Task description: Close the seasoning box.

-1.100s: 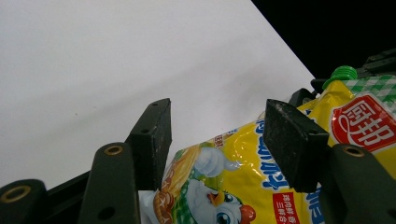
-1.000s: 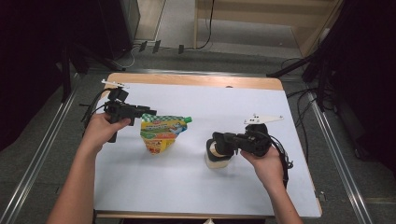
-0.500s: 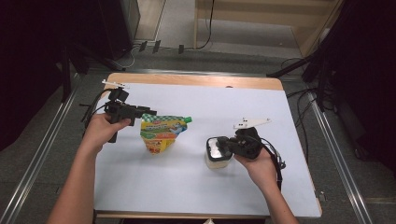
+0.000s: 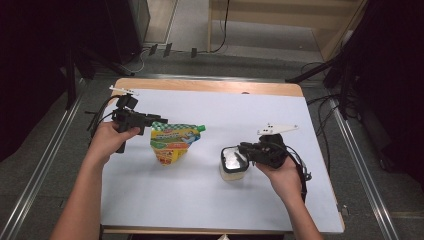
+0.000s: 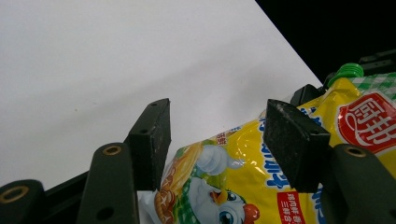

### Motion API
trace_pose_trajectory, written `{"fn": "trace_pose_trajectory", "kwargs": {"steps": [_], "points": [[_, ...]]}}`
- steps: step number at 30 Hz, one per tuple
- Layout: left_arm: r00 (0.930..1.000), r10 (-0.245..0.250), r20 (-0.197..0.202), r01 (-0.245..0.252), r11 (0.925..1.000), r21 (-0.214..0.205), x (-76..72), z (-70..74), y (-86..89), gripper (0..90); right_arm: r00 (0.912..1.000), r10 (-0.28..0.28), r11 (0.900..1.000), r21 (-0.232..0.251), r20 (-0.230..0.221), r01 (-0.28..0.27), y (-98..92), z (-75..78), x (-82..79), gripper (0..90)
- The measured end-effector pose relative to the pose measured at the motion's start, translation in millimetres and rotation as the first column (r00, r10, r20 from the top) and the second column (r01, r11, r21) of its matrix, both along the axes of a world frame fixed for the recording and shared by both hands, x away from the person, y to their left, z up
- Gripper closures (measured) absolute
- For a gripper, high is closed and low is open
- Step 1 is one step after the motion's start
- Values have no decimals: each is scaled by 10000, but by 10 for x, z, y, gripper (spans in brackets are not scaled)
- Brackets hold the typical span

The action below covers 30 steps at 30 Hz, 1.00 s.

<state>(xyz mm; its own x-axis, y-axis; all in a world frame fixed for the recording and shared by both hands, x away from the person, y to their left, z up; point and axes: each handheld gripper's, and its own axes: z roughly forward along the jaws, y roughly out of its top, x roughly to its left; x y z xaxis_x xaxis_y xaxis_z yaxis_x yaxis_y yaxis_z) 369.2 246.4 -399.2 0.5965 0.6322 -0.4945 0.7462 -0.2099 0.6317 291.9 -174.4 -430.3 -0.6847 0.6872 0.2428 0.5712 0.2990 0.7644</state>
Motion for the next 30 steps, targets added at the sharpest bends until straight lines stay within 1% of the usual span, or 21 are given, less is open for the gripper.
{"fn": "trace_pose_trajectory", "kwargs": {"steps": [4, 7, 10, 14, 16, 18, 20, 21, 24, 26, 30], "points": [[10000, 20, -1, -20, 10000, -2, 4, -2, 7, 423, 9994, -324, 9994, 130, 78, 323, -115, 1, 36, 717], [10000, 48, -24, -48, 10000, -25, 4, -7, 8, 422, 9982, -590, 9978, 287, -59, 592, -213, -2, 61, 684], [10000, 45, -45, -45, 10000, 3, 6, -11, 12, 422, 9966, -822, 9961, 331, -64, 823, -293, -5, 84, 626], [9999, 68, -79, -68, 10000, -6, 9, -18, 14, 421, 9938, -1102, 9932, 376, -118, 1106, -410, -27, 117, 574], [9999, 84, -79, -84, 10000, -2, 10, -22, 14, 422, 9925, -1224, 9918, 377, -36, 1224, -462, -47, 136, 538], [9999, 71, -92, -71, 10000, 7, 12, -26, 16, 421, 9916, -1293, 9908, 398, 9, 1292, -507, -71, 151, 520], [9999, 78, -114, -78, 10000, -5, 13, -31, 17, 421, 9911, -1331, 9907, 313, 74, 1328, -551, -101, 163, 498], [9999, 71, -124, -71, 10000, -20, 14, -33, 19, 421, 9909, -1347, 9904, 325, 44, 1345, -569, -119, 169, 494], [9999, 85, -102, -86, 9999, -72, 16, -37, 27, 418, 9909, -1331, 9905, 367, 211, 1322, -625, -177, 187, 472], [9999, 100, -115, -100, 9999, -50, 18, -40, 30, 417, 9894, -1421, 9895, 312, 304, 1412, -664, -212, 199, 454], [9998, 126, -169, -126, 9999, -27, 22, -53, 34, 417, 9860, -1662, 9858, 287, 153, 1657, -734, -274, 226, 439]]}}
